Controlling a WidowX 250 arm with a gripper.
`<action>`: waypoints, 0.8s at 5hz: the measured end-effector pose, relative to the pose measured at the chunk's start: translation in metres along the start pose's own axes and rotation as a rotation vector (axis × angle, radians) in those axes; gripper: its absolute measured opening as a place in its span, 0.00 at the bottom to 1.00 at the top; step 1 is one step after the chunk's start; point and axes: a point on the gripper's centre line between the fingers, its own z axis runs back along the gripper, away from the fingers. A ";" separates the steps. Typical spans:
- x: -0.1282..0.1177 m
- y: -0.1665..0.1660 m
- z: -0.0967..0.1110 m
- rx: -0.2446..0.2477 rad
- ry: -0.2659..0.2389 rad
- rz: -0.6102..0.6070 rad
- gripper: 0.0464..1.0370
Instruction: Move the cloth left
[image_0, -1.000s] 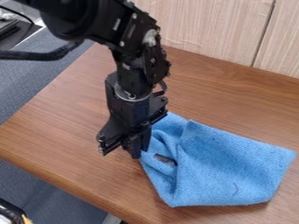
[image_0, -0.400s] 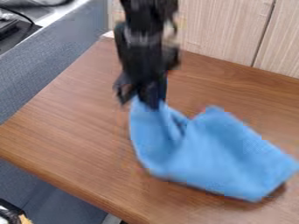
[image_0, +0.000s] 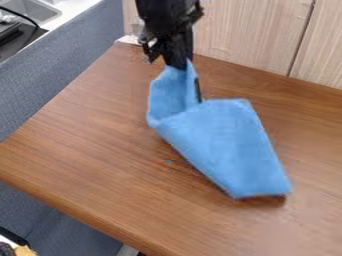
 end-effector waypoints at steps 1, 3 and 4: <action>0.017 -0.013 -0.005 0.002 -0.002 0.061 0.01; 0.049 -0.015 -0.053 0.110 -0.007 0.177 0.01; 0.059 -0.008 -0.078 0.153 -0.012 0.230 0.01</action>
